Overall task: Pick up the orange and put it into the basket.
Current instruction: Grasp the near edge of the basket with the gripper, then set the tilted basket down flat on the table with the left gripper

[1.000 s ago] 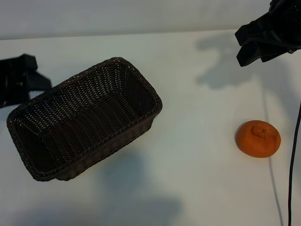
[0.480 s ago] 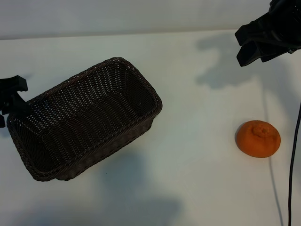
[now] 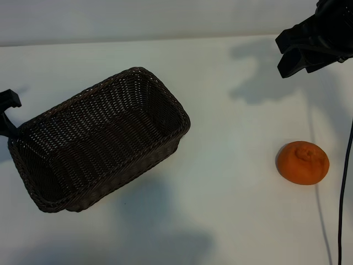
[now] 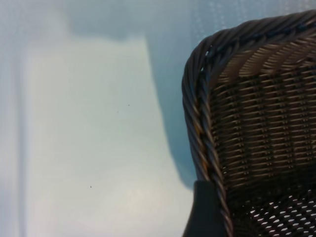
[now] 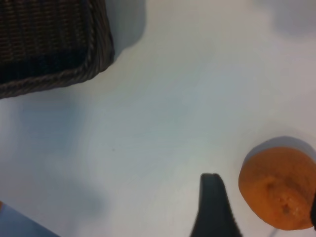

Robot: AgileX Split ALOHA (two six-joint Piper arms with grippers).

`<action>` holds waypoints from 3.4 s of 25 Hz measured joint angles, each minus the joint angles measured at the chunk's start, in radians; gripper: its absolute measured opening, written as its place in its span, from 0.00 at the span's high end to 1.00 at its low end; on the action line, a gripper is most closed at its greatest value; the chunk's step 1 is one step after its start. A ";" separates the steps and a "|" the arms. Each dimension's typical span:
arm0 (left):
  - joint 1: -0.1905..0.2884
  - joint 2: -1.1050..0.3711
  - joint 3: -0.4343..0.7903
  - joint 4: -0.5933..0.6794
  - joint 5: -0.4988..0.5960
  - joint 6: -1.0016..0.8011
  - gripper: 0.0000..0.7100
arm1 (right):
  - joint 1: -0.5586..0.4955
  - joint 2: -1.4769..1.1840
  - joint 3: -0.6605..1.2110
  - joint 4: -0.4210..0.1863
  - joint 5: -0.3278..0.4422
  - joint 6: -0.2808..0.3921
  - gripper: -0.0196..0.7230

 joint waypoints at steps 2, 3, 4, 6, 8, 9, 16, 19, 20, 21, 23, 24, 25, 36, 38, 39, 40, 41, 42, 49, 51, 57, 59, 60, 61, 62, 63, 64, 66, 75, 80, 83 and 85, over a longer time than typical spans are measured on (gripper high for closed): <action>0.000 0.000 0.000 0.005 -0.003 -0.001 0.20 | 0.000 0.000 0.000 0.000 0.000 0.000 0.36; 0.000 0.000 0.000 0.008 -0.006 -0.001 0.20 | 0.000 0.000 0.000 0.000 0.000 0.000 0.36; 0.000 0.000 0.000 0.013 -0.008 -0.001 0.20 | 0.000 0.000 0.000 0.000 0.000 0.000 0.36; 0.000 0.000 0.000 0.017 -0.009 -0.003 0.20 | 0.000 0.000 0.000 0.000 0.000 0.000 0.36; 0.000 0.000 0.005 0.019 -0.021 -0.009 0.20 | 0.000 0.000 0.000 0.000 0.000 0.000 0.36; 0.000 0.000 0.009 0.020 -0.029 -0.015 0.20 | 0.000 0.000 0.000 0.000 0.000 0.000 0.36; 0.000 0.001 0.102 0.020 -0.115 -0.038 0.20 | 0.000 0.000 0.000 0.000 0.000 0.000 0.36; 0.000 0.001 0.151 0.020 -0.162 -0.041 0.20 | 0.000 0.000 0.000 0.000 0.000 0.000 0.36; 0.000 0.001 0.167 0.020 -0.177 -0.042 0.20 | 0.000 0.000 0.000 0.000 0.000 0.000 0.36; 0.000 0.001 0.180 0.020 -0.189 -0.043 0.20 | 0.000 0.000 0.000 0.000 0.000 0.000 0.36; 0.000 0.001 0.199 0.020 -0.205 -0.043 0.20 | 0.000 0.000 0.000 0.000 0.000 0.000 0.36; 0.000 0.001 0.206 0.020 -0.213 -0.041 0.20 | 0.000 0.000 0.000 0.000 0.000 0.000 0.36; 0.000 0.001 0.213 0.020 -0.225 -0.041 0.20 | 0.000 0.000 0.000 0.000 0.000 0.000 0.36; 0.000 0.079 0.268 0.006 -0.375 -0.052 0.20 | 0.000 0.000 0.000 0.000 0.000 0.000 0.36; 0.000 0.119 0.268 -0.014 -0.403 -0.050 0.20 | 0.000 0.000 0.000 0.000 0.000 0.000 0.36; 0.000 0.142 0.268 -0.022 -0.414 -0.049 0.20 | 0.000 0.000 0.000 0.000 0.000 0.000 0.36; 0.000 0.167 0.268 -0.029 -0.424 -0.049 0.20 | 0.000 0.000 0.000 0.000 0.000 0.000 0.36; 0.000 0.186 0.268 -0.037 -0.433 -0.046 0.20 | 0.000 0.000 0.000 0.000 0.000 0.000 0.36; 0.000 0.209 0.268 -0.044 -0.442 -0.039 0.20 | 0.000 0.000 0.000 0.000 0.000 0.000 0.36; 0.000 0.276 0.268 -0.099 -0.468 0.037 0.22 | 0.000 0.000 0.000 0.000 0.000 0.000 0.36; 0.000 0.275 0.268 -0.101 -0.468 0.043 0.33 | 0.000 0.000 0.000 0.000 0.000 0.000 0.36; 0.001 0.275 0.267 -0.125 -0.474 0.047 0.77 | 0.000 0.000 0.000 0.000 0.000 0.000 0.36; 0.001 0.275 0.267 -0.125 -0.473 0.047 0.77 | 0.000 0.000 0.000 0.000 0.000 0.000 0.36; 0.001 0.275 0.267 -0.125 -0.471 0.047 0.77 | 0.000 0.000 0.000 0.000 0.000 0.000 0.36; 0.001 0.275 0.267 -0.125 -0.468 0.046 0.77 | 0.000 0.000 0.000 0.000 0.000 0.000 0.36; 0.001 0.275 0.267 -0.125 -0.464 0.046 0.77 | 0.000 0.000 0.000 0.000 0.000 0.000 0.36; 0.001 0.275 0.261 -0.125 -0.453 0.046 0.77 | 0.000 0.000 0.000 0.000 0.000 0.000 0.36; 0.001 0.275 0.253 -0.125 -0.439 0.046 0.77 | 0.000 0.000 0.000 0.000 0.000 0.000 0.36; 0.001 0.270 0.226 -0.123 -0.401 0.047 0.78 | 0.000 0.000 0.000 0.000 0.000 0.000 0.36; 0.001 0.164 -0.024 -0.084 -0.112 0.113 0.78 | 0.000 0.000 0.000 0.000 0.000 0.000 0.36; 0.001 0.161 -0.155 -0.084 0.017 0.154 0.78 | 0.000 0.000 0.000 0.000 0.000 0.000 0.36; 0.001 0.160 -0.178 -0.084 0.036 0.154 0.78 | 0.000 0.000 0.000 0.000 0.000 0.000 0.36; 0.001 0.160 -0.179 -0.084 0.046 0.162 0.78 | 0.000 0.000 0.000 0.000 0.000 0.000 0.36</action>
